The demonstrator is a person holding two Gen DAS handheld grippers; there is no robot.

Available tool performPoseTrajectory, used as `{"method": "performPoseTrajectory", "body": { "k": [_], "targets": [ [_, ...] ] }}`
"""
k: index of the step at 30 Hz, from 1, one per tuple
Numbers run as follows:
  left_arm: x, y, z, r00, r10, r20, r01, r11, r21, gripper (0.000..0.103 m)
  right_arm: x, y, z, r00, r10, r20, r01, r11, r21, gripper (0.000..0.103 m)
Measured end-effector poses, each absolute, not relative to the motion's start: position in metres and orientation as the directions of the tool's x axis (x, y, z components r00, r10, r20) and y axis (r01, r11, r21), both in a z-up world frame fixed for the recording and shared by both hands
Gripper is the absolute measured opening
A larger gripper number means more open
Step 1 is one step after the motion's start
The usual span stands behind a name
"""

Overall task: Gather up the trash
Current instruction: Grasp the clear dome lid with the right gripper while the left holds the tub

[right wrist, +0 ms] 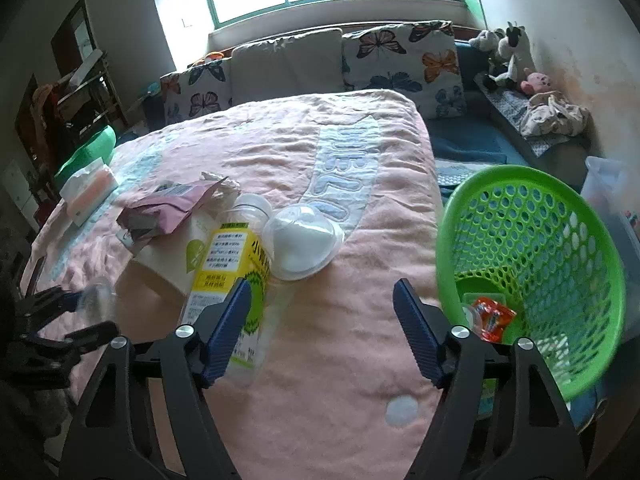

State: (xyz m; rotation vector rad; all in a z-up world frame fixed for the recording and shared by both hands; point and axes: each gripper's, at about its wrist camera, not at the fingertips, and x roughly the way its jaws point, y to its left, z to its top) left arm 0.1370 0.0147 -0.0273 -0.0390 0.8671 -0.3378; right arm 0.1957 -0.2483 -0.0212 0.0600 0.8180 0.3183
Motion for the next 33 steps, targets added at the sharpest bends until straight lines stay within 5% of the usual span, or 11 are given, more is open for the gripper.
{"method": "performPoseTrajectory", "body": {
  "k": [12,33],
  "targets": [
    [0.133,0.014,-0.006,0.626,-0.321,-0.711,0.287,0.942,-0.173,0.065,0.239,-0.25,-0.031,0.593,0.415,-0.69,-0.236,0.909,0.344,0.065],
    [0.136,0.023,-0.008,0.621,-0.333,-0.71,0.274,0.94,-0.201,0.065,0.266,-0.246,-0.046,0.597,0.36,-0.717,-0.185,0.931,0.314,0.064]
  ]
}}
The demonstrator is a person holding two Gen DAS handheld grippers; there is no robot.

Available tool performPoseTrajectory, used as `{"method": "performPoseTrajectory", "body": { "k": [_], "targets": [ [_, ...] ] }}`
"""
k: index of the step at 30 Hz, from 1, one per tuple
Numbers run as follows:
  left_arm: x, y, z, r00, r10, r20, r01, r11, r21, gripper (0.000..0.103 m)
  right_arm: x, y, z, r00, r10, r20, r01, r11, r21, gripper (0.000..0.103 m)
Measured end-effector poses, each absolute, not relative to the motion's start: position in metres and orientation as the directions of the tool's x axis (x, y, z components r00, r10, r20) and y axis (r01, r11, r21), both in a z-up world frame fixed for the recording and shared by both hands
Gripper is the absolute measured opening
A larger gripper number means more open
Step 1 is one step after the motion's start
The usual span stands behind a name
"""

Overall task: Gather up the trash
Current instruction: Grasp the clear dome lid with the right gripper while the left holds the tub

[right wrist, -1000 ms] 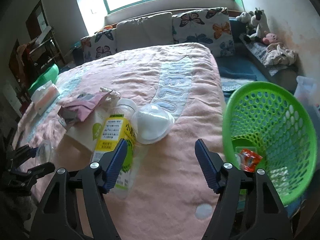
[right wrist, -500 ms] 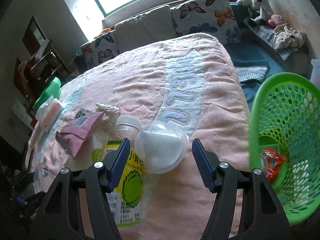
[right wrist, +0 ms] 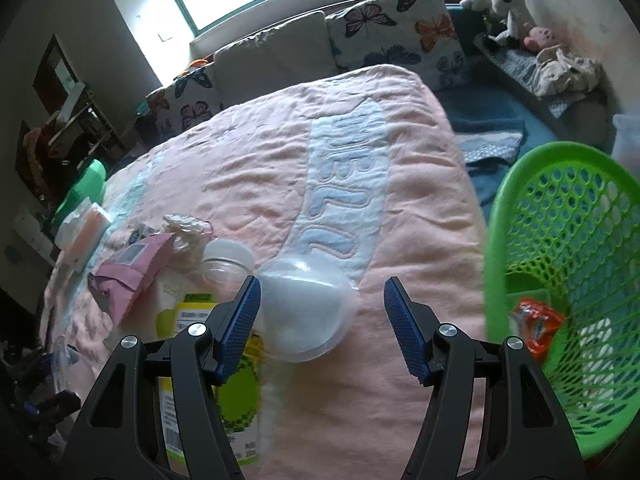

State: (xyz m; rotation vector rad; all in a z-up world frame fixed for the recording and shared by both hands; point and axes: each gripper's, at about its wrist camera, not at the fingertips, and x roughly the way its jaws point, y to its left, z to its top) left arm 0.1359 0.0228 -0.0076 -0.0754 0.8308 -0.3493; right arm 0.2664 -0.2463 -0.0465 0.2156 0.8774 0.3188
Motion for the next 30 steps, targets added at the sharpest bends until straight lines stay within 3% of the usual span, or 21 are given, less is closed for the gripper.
{"method": "performPoseTrajectory", "body": {
  "k": [9,30],
  "targets": [
    [0.136,0.023,-0.009,0.618,-0.333,-0.712,0.272,0.94,-0.205,0.065,0.26,-0.25,-0.041,0.614,0.368,-0.698,-0.215,0.929,0.301,0.064],
    [0.142,0.025,-0.012,0.609,-0.326,-0.723,0.254,0.944,-0.212,0.065,0.264,-0.209,-0.05,0.531,0.394,-0.75,-0.513,0.854,0.085,0.061]
  ]
}}
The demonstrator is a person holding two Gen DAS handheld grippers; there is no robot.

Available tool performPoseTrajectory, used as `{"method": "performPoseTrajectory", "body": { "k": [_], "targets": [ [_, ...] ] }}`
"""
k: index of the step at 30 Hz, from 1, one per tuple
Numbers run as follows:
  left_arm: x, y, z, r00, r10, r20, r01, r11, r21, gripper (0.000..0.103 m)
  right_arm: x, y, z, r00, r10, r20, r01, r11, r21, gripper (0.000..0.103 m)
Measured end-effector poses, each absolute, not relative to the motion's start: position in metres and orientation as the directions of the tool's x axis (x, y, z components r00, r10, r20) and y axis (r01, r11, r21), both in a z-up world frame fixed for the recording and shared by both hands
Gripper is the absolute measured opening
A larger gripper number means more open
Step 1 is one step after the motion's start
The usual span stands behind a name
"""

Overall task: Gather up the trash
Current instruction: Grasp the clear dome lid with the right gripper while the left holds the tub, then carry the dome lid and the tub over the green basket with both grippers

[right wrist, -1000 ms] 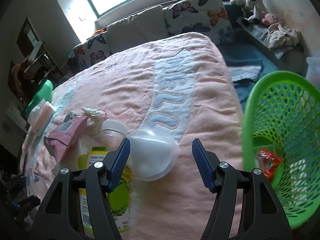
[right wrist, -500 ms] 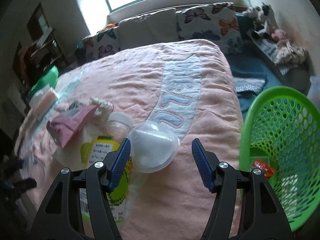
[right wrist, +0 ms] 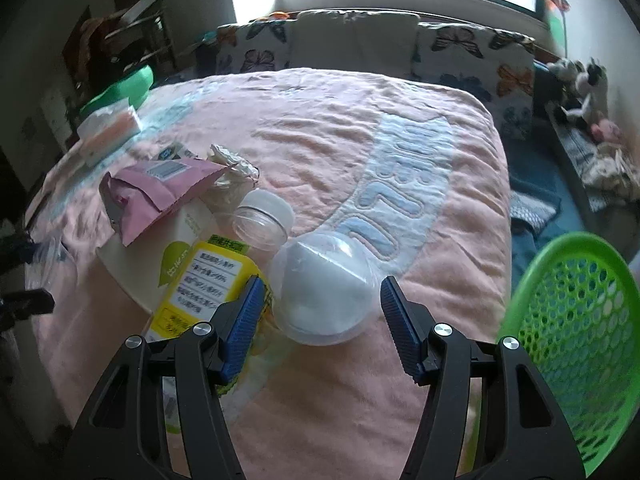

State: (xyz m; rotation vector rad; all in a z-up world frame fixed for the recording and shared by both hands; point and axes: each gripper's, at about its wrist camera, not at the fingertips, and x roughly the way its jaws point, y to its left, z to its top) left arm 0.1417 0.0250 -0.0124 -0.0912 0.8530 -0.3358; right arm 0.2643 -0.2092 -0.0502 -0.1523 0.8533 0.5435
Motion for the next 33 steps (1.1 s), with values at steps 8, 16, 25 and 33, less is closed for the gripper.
{"method": "performPoseTrajectory", "body": {
  "k": [8,16,25,33],
  "targets": [
    [0.145,0.028,-0.014,0.606,-0.321,-0.728,0.241,0.946,-0.216,0.065,0.276,-0.209,-0.061,0.518,0.394,-0.759,-0.524,0.848,0.083,0.061],
    [0.144,0.025,-0.006,0.616,-0.328,-0.716,0.254,0.943,-0.214,0.065,0.264,-0.224,-0.053,0.543,0.438,-0.717,-0.47,0.866,0.173,0.06],
    [0.141,0.012,0.014,0.637,-0.356,-0.684,0.297,0.932,-0.208,0.065,0.245,-0.254,-0.024,0.556,0.55,-0.623,-0.417,0.833,0.364,0.06],
    [0.143,-0.003,0.021,0.631,-0.386,-0.673,0.331,0.918,-0.217,0.065,0.225,-0.271,-0.007,0.596,0.539,-0.595,-0.392,0.842,0.37,0.06]
  ]
}}
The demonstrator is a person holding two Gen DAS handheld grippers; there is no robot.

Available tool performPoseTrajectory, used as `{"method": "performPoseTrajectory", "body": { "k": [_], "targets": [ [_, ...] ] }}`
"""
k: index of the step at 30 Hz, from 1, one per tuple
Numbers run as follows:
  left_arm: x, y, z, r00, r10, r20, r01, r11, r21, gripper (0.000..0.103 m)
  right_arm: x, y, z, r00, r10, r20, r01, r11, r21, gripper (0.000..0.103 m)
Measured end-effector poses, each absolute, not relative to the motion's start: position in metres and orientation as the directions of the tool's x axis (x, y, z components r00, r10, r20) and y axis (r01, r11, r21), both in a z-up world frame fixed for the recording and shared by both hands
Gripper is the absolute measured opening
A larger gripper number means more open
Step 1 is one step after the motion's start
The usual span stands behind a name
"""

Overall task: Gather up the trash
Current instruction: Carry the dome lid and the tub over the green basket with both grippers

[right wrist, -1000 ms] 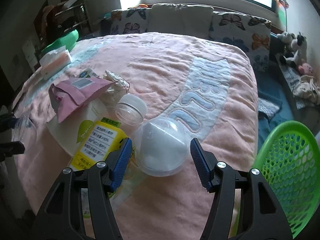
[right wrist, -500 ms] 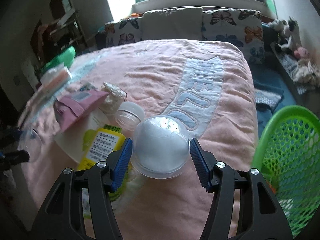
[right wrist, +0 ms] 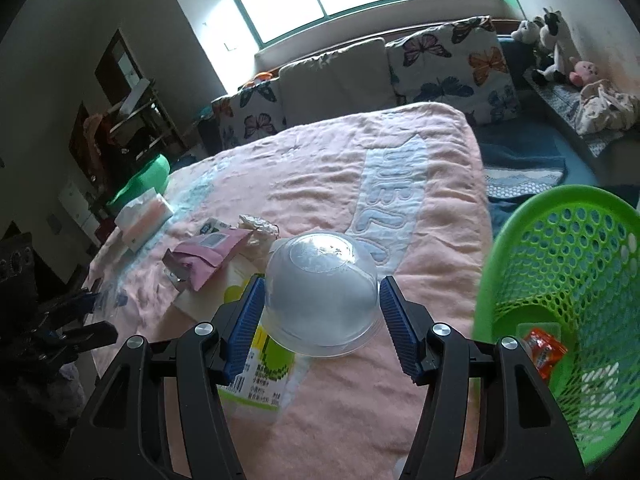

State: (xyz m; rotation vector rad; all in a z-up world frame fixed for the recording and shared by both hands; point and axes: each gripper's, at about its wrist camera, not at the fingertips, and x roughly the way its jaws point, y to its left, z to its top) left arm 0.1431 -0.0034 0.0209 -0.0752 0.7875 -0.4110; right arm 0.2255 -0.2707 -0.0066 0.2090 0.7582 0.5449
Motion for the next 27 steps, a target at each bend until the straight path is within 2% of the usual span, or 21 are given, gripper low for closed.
{"method": "performPoseTrajectory", "body": {
  "k": [7,17,24,27],
  "targets": [
    [0.157,-0.037,0.032,0.608,-0.436,-0.664,0.402,0.89,-0.217,0.065,0.21,-0.306,-0.005,0.648,0.45,-0.614,-0.301,0.892,0.336,0.06],
    [0.192,-0.13,0.037,0.528,-0.51,-0.679,0.534,0.821,-0.202,0.065,0.203,-0.391,-0.036,0.669,0.251,-0.7,-0.037,0.951,0.306,0.06],
    [0.217,-0.184,0.036,0.48,-0.527,-0.702,0.578,0.791,-0.198,0.065,0.203,-0.43,-0.063,0.646,0.193,-0.738,0.077,0.946,0.315,0.061],
    [0.229,-0.204,0.035,0.463,-0.531,-0.71,0.592,0.781,-0.199,0.065,0.2,-0.437,-0.065,0.65,0.178,-0.739,0.091,0.947,0.309,0.065]
  ]
}}
